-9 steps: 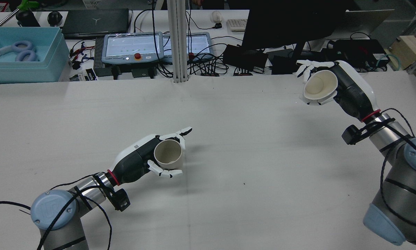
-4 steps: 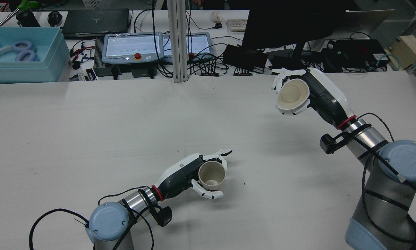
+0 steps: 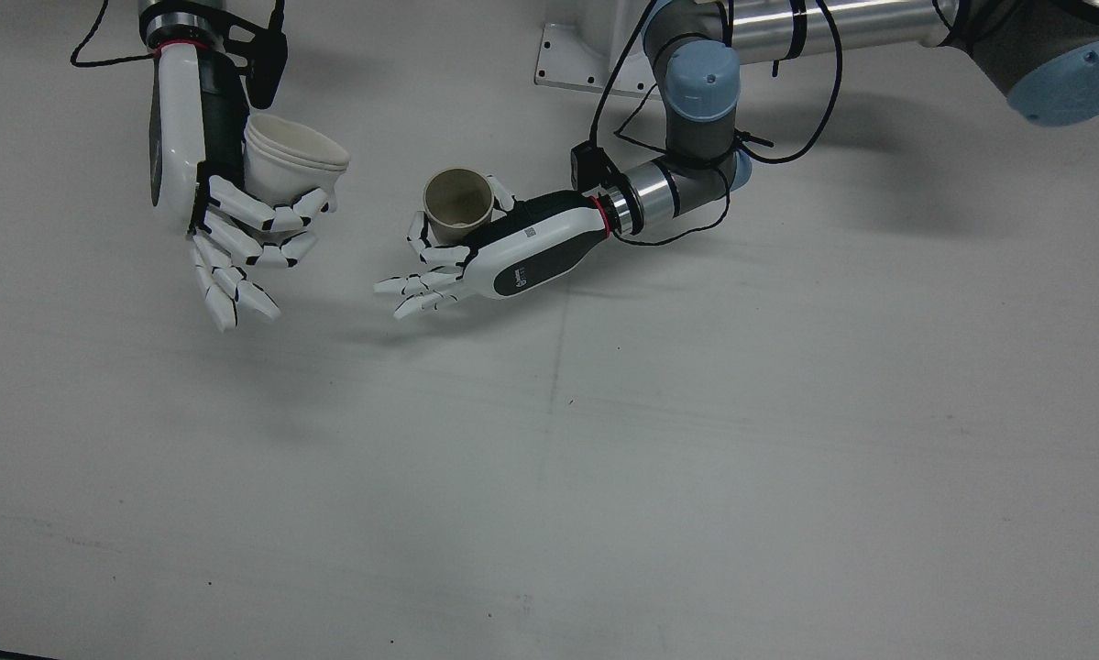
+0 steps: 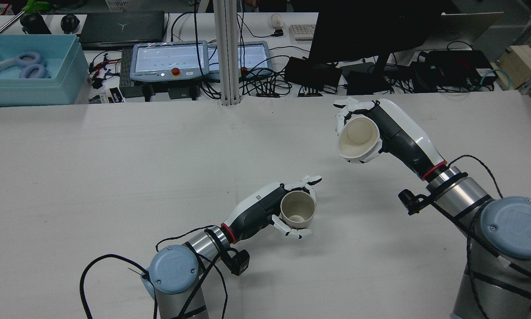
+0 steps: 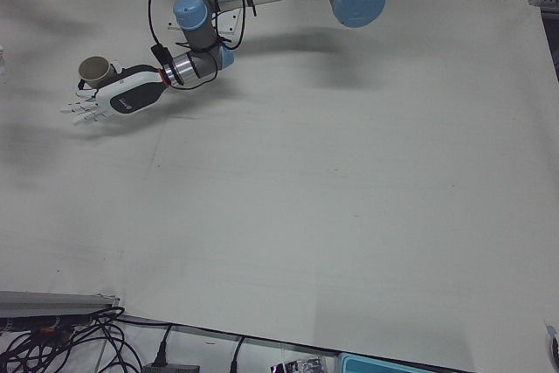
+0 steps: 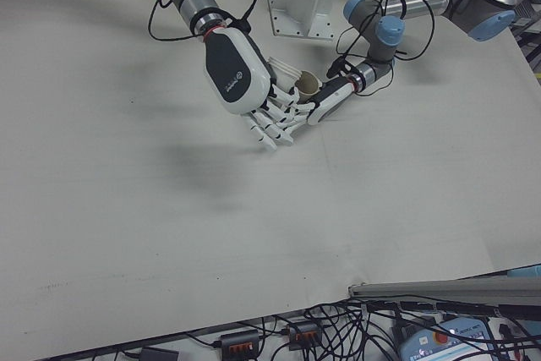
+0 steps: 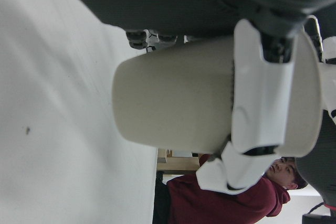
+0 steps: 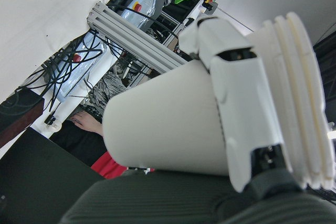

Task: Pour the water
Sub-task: 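Tilt the right hand's cup over the left hand's cup to pour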

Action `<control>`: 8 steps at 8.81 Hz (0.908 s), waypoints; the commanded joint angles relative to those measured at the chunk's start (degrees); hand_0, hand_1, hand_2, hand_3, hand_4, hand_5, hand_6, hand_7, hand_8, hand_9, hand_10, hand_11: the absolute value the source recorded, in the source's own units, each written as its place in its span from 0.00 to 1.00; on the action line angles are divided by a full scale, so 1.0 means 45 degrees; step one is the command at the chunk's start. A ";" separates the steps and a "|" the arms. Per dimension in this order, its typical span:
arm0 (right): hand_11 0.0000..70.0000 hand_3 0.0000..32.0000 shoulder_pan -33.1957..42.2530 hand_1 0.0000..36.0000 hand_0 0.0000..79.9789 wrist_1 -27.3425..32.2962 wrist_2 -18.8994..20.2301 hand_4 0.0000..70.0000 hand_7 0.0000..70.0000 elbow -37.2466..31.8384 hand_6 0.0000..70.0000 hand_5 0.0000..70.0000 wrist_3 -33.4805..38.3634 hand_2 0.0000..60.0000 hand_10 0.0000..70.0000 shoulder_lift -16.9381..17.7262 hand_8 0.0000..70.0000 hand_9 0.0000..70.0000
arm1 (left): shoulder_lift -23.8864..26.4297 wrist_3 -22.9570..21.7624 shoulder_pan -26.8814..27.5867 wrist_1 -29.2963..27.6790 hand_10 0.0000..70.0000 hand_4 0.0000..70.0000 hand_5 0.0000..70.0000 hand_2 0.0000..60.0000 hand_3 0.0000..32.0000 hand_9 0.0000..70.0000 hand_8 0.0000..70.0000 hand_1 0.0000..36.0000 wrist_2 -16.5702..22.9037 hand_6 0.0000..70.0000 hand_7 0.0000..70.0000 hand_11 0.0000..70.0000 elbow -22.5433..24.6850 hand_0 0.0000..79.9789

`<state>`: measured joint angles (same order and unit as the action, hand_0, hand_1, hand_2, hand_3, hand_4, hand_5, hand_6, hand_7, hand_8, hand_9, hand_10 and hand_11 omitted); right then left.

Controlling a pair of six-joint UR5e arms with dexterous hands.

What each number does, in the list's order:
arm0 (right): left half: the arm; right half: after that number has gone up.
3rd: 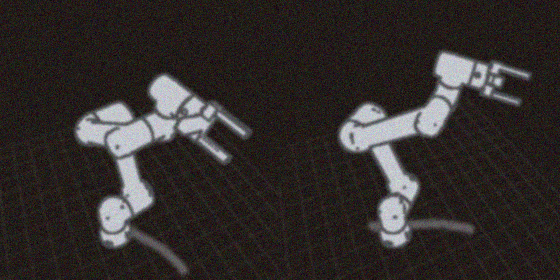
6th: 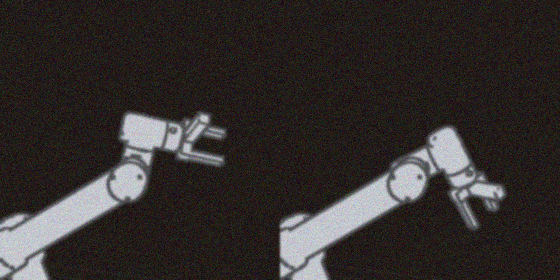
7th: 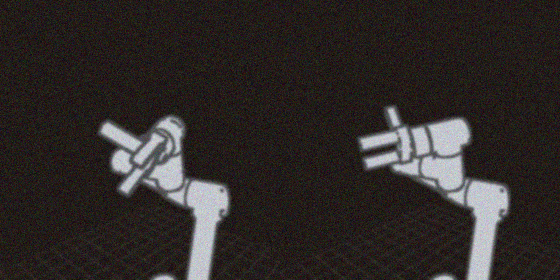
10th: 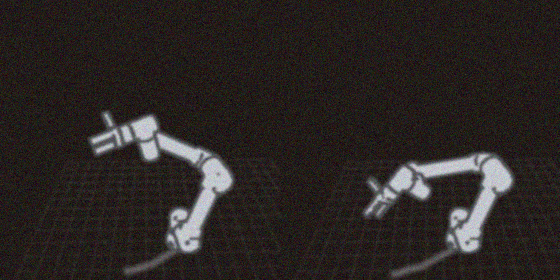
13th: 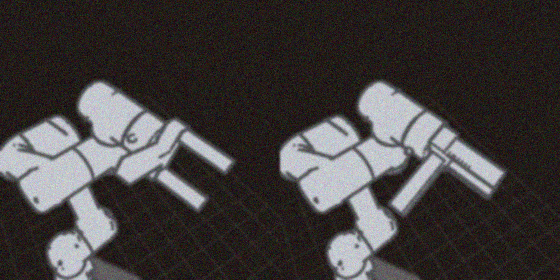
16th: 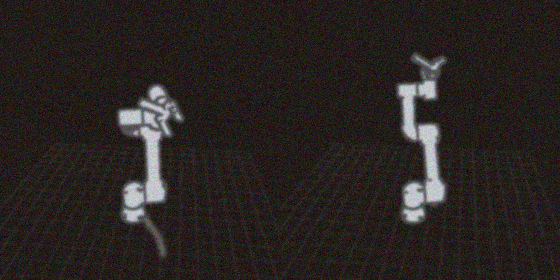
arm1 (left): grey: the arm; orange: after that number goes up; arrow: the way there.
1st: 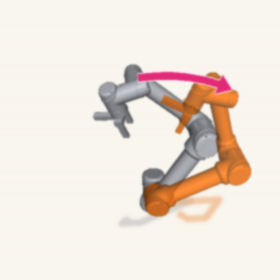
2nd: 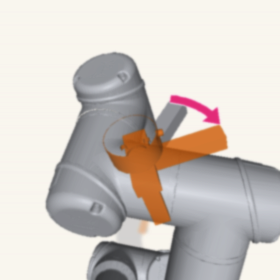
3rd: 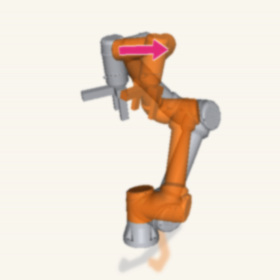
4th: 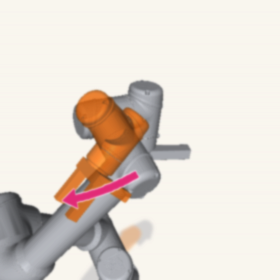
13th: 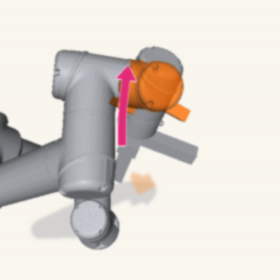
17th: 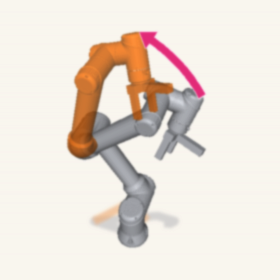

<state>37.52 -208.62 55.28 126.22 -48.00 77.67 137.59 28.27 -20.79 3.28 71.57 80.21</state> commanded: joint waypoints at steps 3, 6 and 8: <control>0.16 0.00 -0.0117 1.00 1.00 -0.1784 -0.0214 1.00 0.68 0.0584 0.67 0.95 -0.2488 0.89 0.07 -0.0014 0.23 0.27 | 0.0205 -0.0111 -0.0633 -0.0261 0.04 0.50 1.00 1.00 0.00 0.03 0.02 1.00 -0.0494 0.13 0.16 0.11 -0.0558 0.80; 0.17 0.00 0.0392 1.00 1.00 -0.1881 -0.0214 1.00 0.66 0.0584 0.66 0.95 -0.4210 0.95 0.08 -0.0111 0.22 0.26 | 0.1001 0.0044 -0.0517 -0.0281 0.03 0.51 1.00 1.00 0.00 0.03 0.02 1.00 -0.0455 0.13 0.16 0.10 -0.1294 0.80; 0.17 0.00 0.0509 1.00 1.00 -0.2914 -0.0214 1.00 0.65 0.0642 0.65 0.95 -0.5034 0.97 0.08 -0.0755 0.21 0.25 | 0.1455 0.1075 -0.0011 -0.0747 0.03 0.50 1.00 1.00 0.00 0.03 0.02 1.00 -0.0454 0.13 0.16 0.10 -0.1905 0.79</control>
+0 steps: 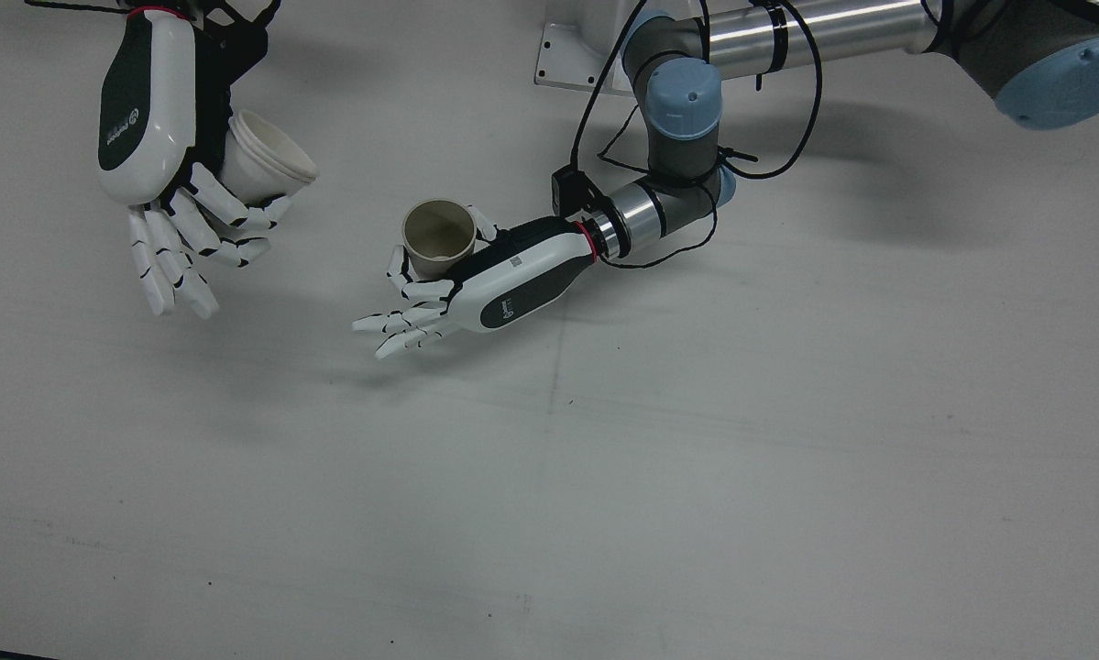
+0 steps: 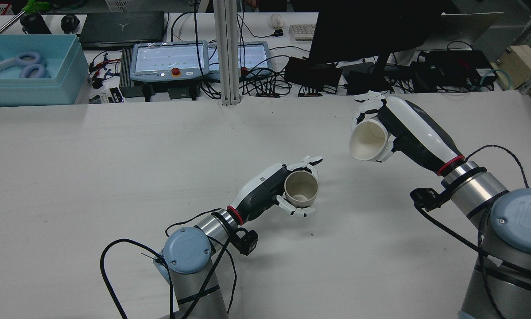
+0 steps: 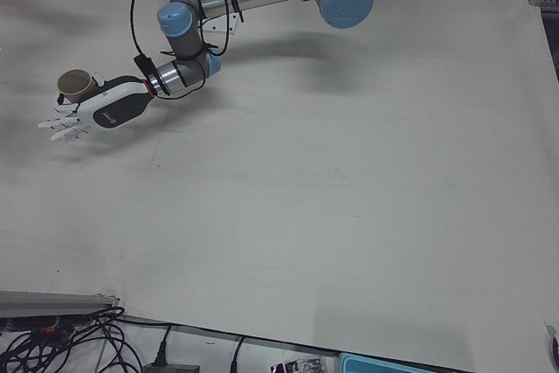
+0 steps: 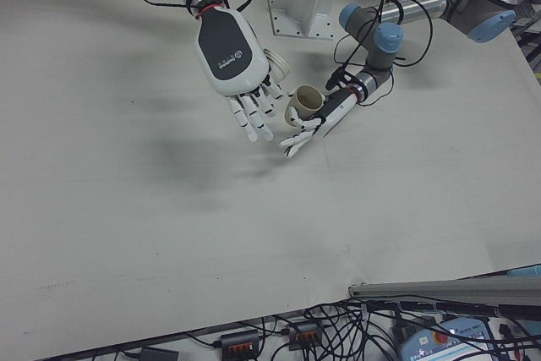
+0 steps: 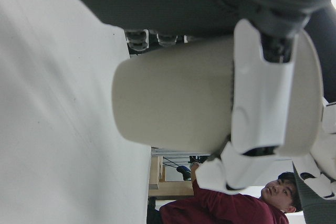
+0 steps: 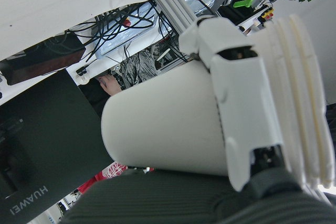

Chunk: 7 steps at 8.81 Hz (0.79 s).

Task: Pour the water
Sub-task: 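Tilt the right hand's cup over the left hand's cup to pour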

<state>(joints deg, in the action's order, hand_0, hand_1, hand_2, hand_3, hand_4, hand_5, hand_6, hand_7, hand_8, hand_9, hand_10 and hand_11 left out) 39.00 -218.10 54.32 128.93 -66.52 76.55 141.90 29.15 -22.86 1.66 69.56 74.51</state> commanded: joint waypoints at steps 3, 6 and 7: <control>0.18 0.00 0.0201 1.00 1.00 -0.0870 -0.0214 1.00 0.62 0.0021 0.62 0.89 -0.1718 0.94 0.09 -0.0566 0.21 0.25 | 0.0752 0.1159 0.0530 -0.0973 0.04 0.52 1.00 1.00 0.00 0.03 0.03 1.00 -0.0047 0.14 0.17 0.11 -0.1362 0.79; 0.17 0.00 -0.0344 1.00 1.00 -0.0967 -0.0799 1.00 0.60 -0.0037 0.60 0.88 -0.2754 0.97 0.08 -0.0567 0.20 0.24 | 0.1102 0.1178 0.0530 -0.0993 0.05 0.54 1.00 1.00 0.00 0.04 0.03 1.00 -0.0222 0.15 0.19 0.12 -0.1596 0.79; 0.17 0.00 -0.0830 1.00 1.00 -0.1026 -0.1343 1.00 0.60 0.0079 0.60 0.87 -0.3181 0.97 0.08 -0.0567 0.20 0.23 | 0.1142 0.1178 0.0530 -0.0993 0.05 0.54 1.00 1.00 0.00 0.04 0.03 1.00 -0.0319 0.16 0.19 0.12 -0.1597 0.80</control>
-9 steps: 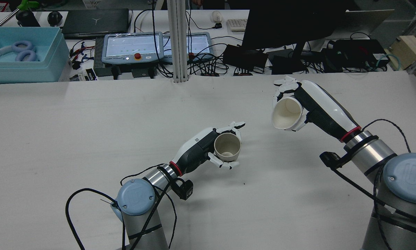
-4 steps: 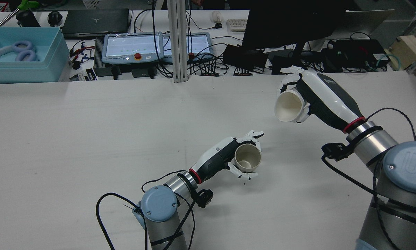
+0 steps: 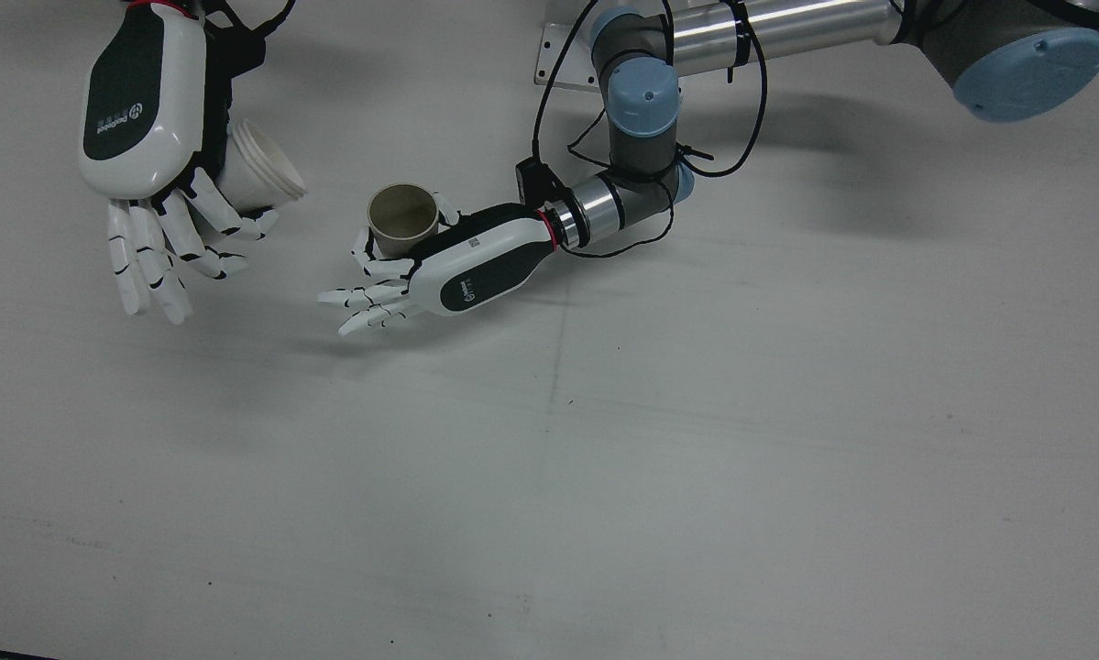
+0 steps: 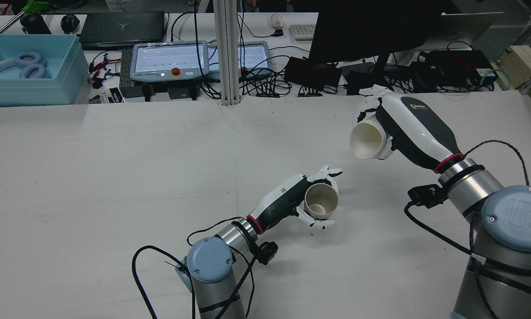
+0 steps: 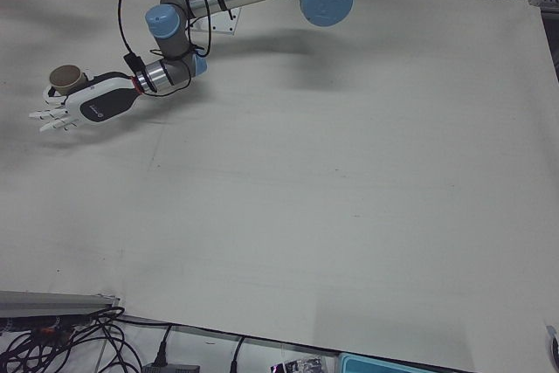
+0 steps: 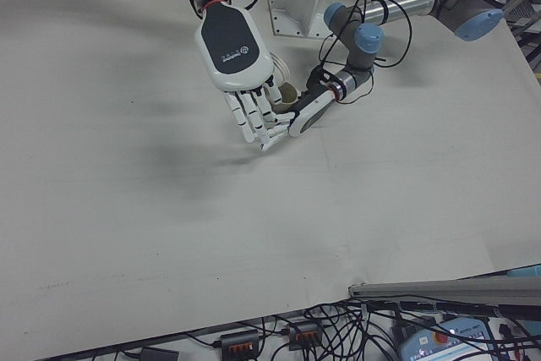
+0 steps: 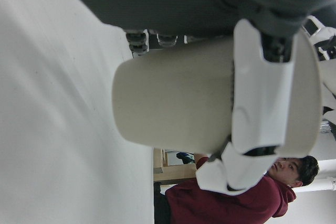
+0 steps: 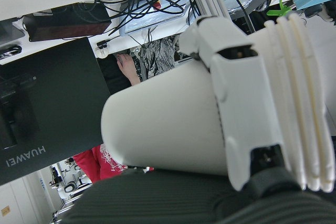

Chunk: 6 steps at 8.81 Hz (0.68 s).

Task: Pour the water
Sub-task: 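Tilt the right hand's cup over the left hand's cup to pour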

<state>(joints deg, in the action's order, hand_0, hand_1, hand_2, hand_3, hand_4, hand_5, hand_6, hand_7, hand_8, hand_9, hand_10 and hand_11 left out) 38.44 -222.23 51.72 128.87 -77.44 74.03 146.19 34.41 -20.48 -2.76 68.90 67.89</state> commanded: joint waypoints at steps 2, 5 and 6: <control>0.16 0.00 -0.1603 1.00 1.00 -0.0439 -0.1703 1.00 0.58 0.0131 0.58 0.86 -0.1481 0.99 0.07 -0.0239 0.19 0.23 | 0.0502 0.0030 0.0001 -0.0012 0.04 0.55 1.00 1.00 0.00 0.04 0.04 1.00 -0.0232 0.17 0.20 0.11 -0.0164 0.82; 0.16 0.00 -0.1979 1.00 1.00 -0.0518 -0.2138 1.00 0.56 0.0131 0.57 0.85 -0.1952 1.00 0.07 -0.0239 0.19 0.22 | 0.0503 0.0030 0.0021 0.0007 0.04 0.56 1.00 1.00 0.00 0.04 0.04 1.00 -0.0311 0.17 0.20 0.11 -0.0340 0.83; 0.16 0.00 -0.1960 1.00 1.00 -0.0518 -0.2158 1.00 0.55 0.0112 0.56 0.85 -0.1991 1.00 0.07 -0.0259 0.19 0.22 | 0.0503 0.0049 0.0021 0.0007 0.04 0.55 1.00 1.00 0.00 0.04 0.04 1.00 -0.0311 0.17 0.20 0.11 -0.0418 0.83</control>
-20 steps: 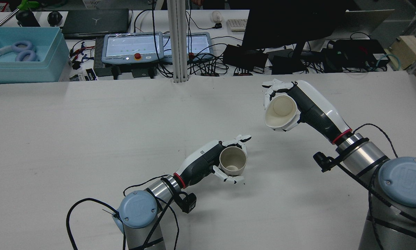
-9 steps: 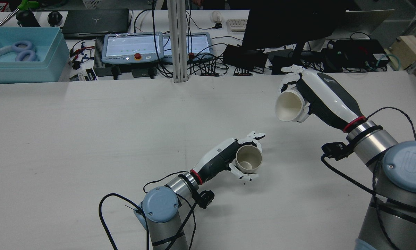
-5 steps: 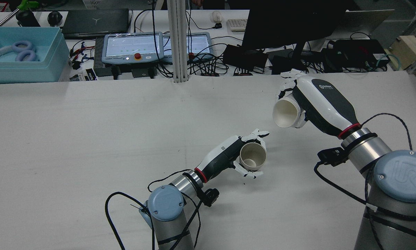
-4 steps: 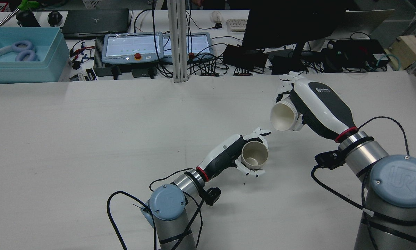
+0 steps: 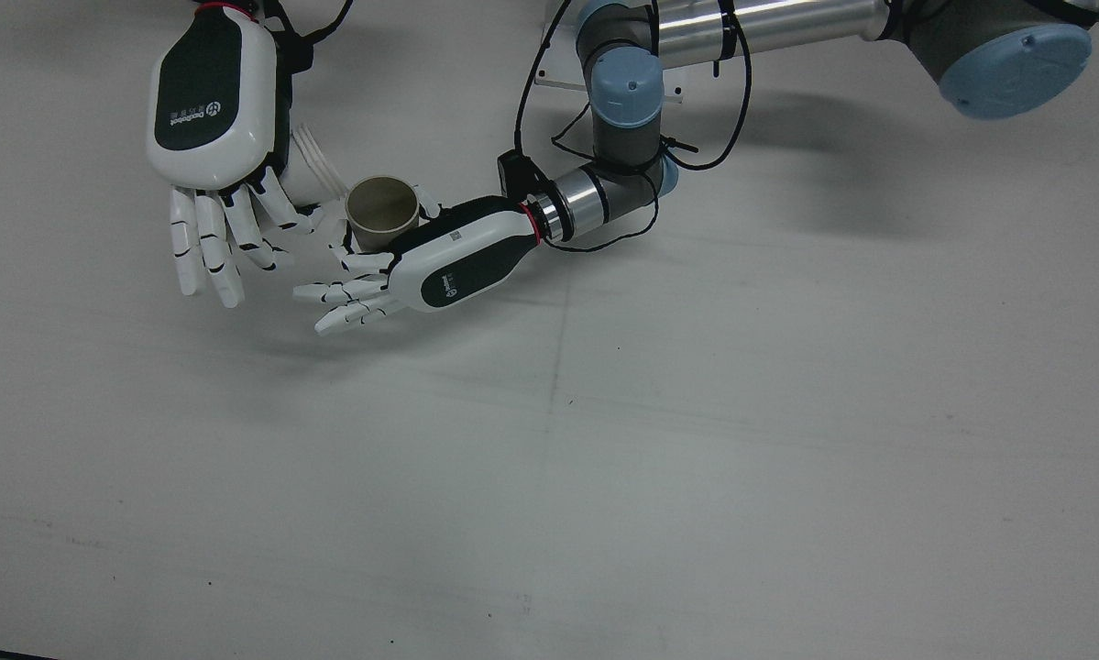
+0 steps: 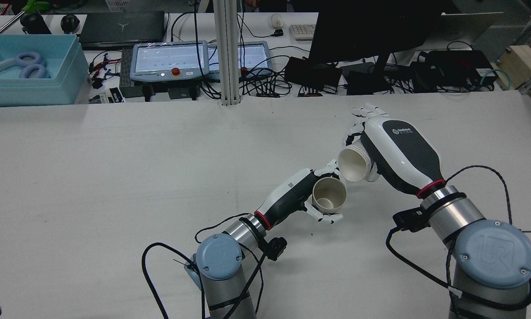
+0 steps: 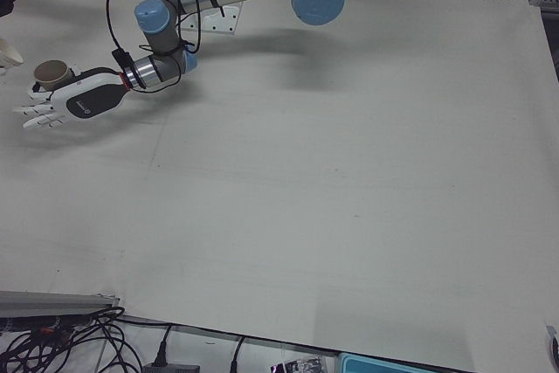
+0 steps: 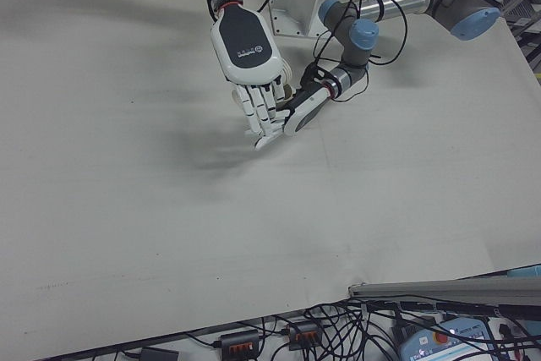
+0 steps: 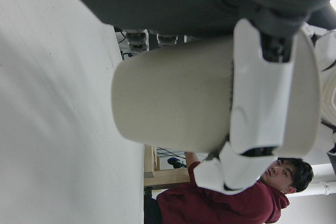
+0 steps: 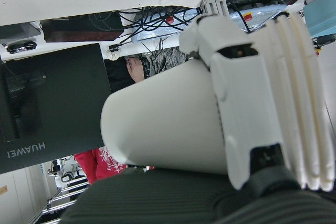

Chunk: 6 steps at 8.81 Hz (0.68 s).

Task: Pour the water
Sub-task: 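Tilt the right hand's cup over the left hand's cup to pour, then move the right hand away and open it, releasing its cup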

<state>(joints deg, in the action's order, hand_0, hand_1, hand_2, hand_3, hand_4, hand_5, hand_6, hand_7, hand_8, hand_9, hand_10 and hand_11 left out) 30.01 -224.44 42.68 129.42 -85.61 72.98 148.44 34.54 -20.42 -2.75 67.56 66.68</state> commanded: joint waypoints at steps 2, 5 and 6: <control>0.16 0.00 -0.0068 1.00 1.00 -0.0027 -0.0149 1.00 0.55 -0.0165 0.57 0.85 -0.0195 1.00 0.07 0.0070 0.18 0.22 | 0.0002 0.0001 0.0007 0.0006 0.04 0.54 1.00 1.00 0.00 0.04 0.04 1.00 -0.0014 0.16 0.19 0.11 -0.0151 0.81; 0.22 0.00 0.1098 1.00 1.00 -0.0007 0.0142 1.00 0.49 0.1662 0.52 0.71 0.0659 0.82 0.11 0.0556 0.19 0.22 | -0.0076 -0.0115 -0.0167 0.0335 0.04 0.53 1.00 1.00 0.00 0.04 0.03 1.00 0.0122 0.15 0.19 0.10 0.0199 0.81; 0.25 0.00 0.1490 1.00 1.00 -0.0007 0.0241 1.00 0.49 0.2231 0.54 0.65 0.1883 0.74 0.14 0.1081 0.20 0.23 | -0.0134 -0.0135 -0.0284 0.0609 0.03 0.53 1.00 1.00 0.00 0.03 0.03 1.00 0.0161 0.15 0.19 0.09 0.0549 0.81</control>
<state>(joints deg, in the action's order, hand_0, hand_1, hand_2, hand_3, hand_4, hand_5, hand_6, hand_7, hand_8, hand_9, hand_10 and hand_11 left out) 32.60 -224.49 42.61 132.91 -84.70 74.28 148.28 34.35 -20.77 -2.20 67.87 66.85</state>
